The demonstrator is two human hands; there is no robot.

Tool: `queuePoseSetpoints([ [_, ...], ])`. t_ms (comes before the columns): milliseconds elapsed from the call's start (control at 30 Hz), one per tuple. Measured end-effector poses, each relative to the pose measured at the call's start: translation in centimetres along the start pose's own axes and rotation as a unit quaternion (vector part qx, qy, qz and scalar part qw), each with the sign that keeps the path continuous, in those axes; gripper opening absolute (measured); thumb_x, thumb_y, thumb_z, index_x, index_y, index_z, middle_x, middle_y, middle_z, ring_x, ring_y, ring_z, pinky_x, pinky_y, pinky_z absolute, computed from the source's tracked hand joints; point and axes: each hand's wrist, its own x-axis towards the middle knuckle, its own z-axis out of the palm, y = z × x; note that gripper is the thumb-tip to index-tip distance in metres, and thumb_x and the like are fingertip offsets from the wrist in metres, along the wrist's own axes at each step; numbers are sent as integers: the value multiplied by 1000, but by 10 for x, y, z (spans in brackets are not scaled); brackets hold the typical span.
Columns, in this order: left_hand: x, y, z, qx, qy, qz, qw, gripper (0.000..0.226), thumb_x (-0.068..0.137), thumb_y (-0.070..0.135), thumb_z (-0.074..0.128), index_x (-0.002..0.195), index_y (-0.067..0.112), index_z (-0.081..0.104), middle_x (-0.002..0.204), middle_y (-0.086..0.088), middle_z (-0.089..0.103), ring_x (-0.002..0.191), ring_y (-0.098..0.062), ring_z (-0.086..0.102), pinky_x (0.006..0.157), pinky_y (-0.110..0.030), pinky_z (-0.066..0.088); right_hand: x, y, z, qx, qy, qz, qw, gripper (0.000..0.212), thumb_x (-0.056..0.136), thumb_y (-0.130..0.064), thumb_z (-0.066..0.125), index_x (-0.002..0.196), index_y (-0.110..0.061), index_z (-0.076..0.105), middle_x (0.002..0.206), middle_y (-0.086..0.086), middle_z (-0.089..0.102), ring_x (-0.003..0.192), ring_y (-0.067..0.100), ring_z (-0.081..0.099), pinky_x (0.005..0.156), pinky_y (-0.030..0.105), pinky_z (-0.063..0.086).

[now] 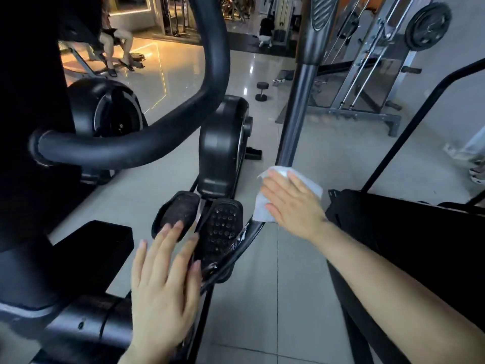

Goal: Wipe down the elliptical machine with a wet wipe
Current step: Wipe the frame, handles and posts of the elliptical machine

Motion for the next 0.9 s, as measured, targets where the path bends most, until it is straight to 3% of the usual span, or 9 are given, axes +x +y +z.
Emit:
queuePoseSetpoints([
  [100, -36, -7, 4, 1, -35, -118, 992, 46, 97, 32, 38, 121, 3, 65, 136, -18, 55, 133, -30, 41, 115, -51, 19, -14, -44, 1, 83, -32, 18, 996, 40, 103, -32, 32, 112, -10, 65, 126, 3, 61, 136, 24, 42, 113, 40, 32],
  [267, -36, -13, 7, -17, -57, -126, 990, 56, 102, 42, 26, 131, 5, 55, 138, -15, 55, 136, -28, 38, 118, -44, 14, 9, 20, -6, -63, -42, -167, 983, 56, 101, -45, 26, 120, -3, 59, 127, 11, 59, 138, 29, 34, 118, 39, 20],
  [333, -38, -13, 7, -30, -39, -131, 990, 57, 103, 43, 23, 132, 3, 53, 135, -15, 57, 135, -27, 39, 118, -40, 14, 35, 59, -22, -153, 0, -149, 977, 57, 102, -43, 19, 122, -4, 55, 129, 10, 59, 137, 27, 36, 117, 38, 15],
  [433, -38, -15, 7, -41, -29, -135, 990, 58, 103, 41, 22, 132, 2, 52, 134, -15, 57, 134, -26, 40, 118, -41, 16, 70, 97, -46, -199, 52, -66, 976, 48, 105, -32, 17, 116, -5, 56, 125, 8, 59, 132, 27, 35, 111, 37, 23],
  [500, -39, -16, 7, -38, -27, -132, 990, 56, 104, 39, 22, 132, 1, 53, 134, -15, 58, 134, -26, 41, 117, -43, 18, 78, 95, -52, -145, 74, 7, 987, 45, 104, -29, 22, 114, -3, 57, 125, 10, 59, 133, 26, 36, 110, 39, 26],
  [567, -43, -17, 8, -32, -17, -131, 991, 54, 103, 37, 23, 130, 1, 54, 132, -14, 59, 133, -26, 42, 115, -44, 20, 68, 67, -40, -81, 87, 68, 991, 43, 103, -26, 26, 115, -1, 58, 125, 11, 60, 134, 27, 34, 114, 42, 18],
  [700, -47, -18, 7, -29, 7, -129, 991, 52, 102, 36, 27, 123, 1, 59, 126, -14, 63, 128, -26, 47, 111, -49, 25, 7, -17, -9, 73, 38, 71, 994, 40, 100, -25, 33, 106, -5, 68, 118, 8, 65, 133, 23, 38, 114, 39, 19],
  [833, -49, -22, 4, -3, -6, -95, 995, 47, 98, 33, 35, 121, 2, 62, 127, -14, 63, 127, -28, 48, 110, -52, 26, -15, -91, -15, 227, -2, 153, 962, 35, 99, -27, 36, 99, -10, 67, 111, 3, 64, 130, 26, 44, 111, 41, 28],
  [900, -49, -23, 4, 6, -10, -95, 995, 44, 96, 30, 38, 123, 3, 60, 128, -13, 62, 129, -28, 47, 111, -52, 26, -20, -112, -24, 270, -24, 117, 956, 35, 98, -29, 37, 98, -10, 67, 106, 2, 64, 124, 27, 50, 109, 39, 30],
])
